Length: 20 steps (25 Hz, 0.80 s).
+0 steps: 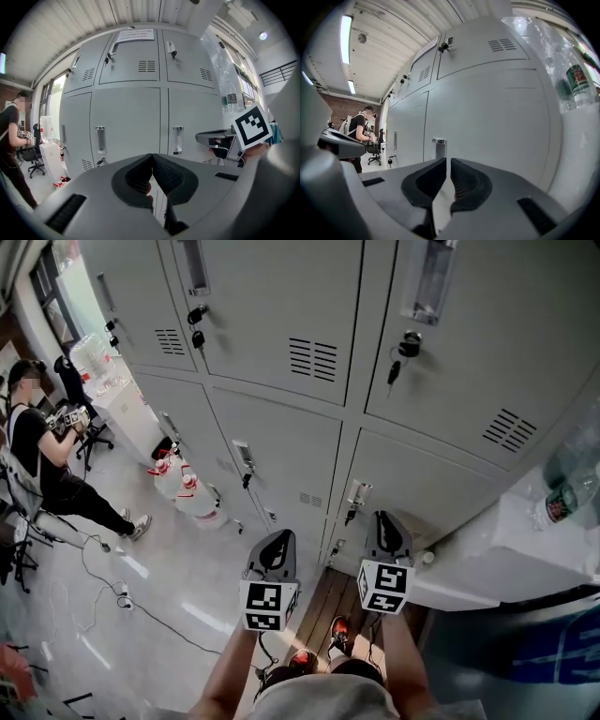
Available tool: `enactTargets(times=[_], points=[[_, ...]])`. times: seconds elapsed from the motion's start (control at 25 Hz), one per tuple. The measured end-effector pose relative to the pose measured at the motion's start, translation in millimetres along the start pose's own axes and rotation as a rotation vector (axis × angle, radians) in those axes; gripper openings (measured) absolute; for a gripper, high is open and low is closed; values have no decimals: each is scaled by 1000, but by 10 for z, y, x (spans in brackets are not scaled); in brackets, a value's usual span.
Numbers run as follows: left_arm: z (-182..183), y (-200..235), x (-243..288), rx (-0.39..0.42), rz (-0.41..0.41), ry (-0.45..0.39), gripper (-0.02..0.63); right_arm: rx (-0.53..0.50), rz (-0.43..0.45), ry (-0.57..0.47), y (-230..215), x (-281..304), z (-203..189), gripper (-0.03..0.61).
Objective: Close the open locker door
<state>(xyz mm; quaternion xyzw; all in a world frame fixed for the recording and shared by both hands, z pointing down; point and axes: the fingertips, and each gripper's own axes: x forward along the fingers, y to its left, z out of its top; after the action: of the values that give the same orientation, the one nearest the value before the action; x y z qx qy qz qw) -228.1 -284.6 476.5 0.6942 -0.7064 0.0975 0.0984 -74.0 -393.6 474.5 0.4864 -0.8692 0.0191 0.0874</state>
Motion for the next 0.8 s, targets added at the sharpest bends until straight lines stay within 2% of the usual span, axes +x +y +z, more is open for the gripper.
enactTargets(times=[0.48,0.8], points=[[194,-572,-454,68,-152,-77,21,-16,-105,-54,-219,-1185,83,20],[214,-851,-934,99,-237,-109,21,-23,-167,-83,-135,-1985,96,20]])
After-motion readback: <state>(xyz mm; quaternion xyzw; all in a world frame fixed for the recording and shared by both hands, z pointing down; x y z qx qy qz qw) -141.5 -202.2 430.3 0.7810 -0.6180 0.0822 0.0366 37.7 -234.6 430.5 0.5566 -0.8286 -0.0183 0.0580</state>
